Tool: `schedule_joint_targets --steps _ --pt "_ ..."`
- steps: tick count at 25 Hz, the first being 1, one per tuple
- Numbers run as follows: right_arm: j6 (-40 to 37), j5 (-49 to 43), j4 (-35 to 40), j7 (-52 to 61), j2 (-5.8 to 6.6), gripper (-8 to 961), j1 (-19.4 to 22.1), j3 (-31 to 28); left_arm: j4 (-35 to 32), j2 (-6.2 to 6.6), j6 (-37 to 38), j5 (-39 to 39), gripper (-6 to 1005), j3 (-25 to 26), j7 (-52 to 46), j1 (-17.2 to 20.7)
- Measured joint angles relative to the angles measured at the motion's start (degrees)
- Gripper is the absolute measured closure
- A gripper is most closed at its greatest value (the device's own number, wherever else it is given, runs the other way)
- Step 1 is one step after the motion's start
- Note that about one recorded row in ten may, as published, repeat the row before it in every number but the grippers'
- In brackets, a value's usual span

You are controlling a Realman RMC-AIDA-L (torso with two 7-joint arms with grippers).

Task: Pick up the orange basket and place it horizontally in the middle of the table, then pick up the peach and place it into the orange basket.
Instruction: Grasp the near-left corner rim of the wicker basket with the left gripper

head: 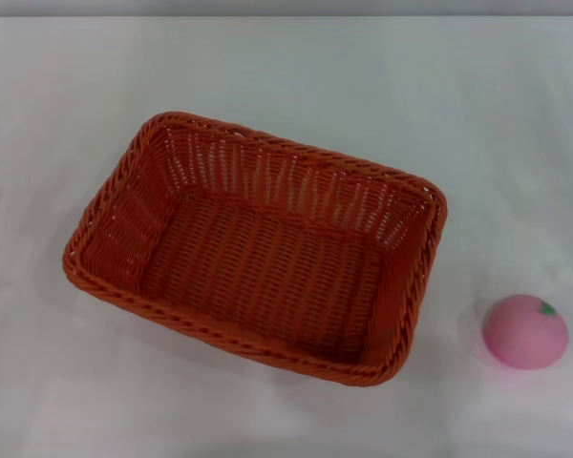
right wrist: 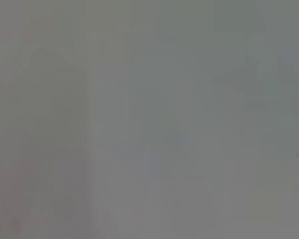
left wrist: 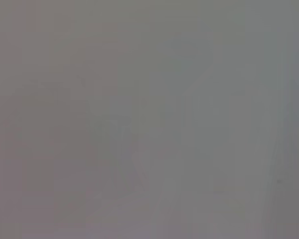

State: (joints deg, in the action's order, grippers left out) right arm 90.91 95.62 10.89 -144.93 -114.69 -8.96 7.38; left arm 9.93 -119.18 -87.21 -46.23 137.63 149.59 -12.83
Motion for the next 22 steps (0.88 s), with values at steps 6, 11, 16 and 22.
schedule_joint_targets --steps 6,11,16,22 --pt "0.0 0.0 0.2 0.0 0.00 108 0.0 0.0 0.0 0.00 -0.4 0.0 283 -0.1 0.0 0.0" --pt "0.0 0.0 0.2 0.0 0.00 108 0.0 0.0 0.0 0.00 -0.5 0.0 284 -0.1 0.0 0.0" --pt "0.0 0.0 0.3 0.0 0.00 109 0.0 0.1 0.0 0.05 -0.3 -0.1 284 -0.1 -2.2 -0.3" --pt "0.0 0.0 0.3 0.0 0.00 109 -0.2 0.1 6.4 0.50 0.4 -6.1 285 -0.1 -14.6 0.3"
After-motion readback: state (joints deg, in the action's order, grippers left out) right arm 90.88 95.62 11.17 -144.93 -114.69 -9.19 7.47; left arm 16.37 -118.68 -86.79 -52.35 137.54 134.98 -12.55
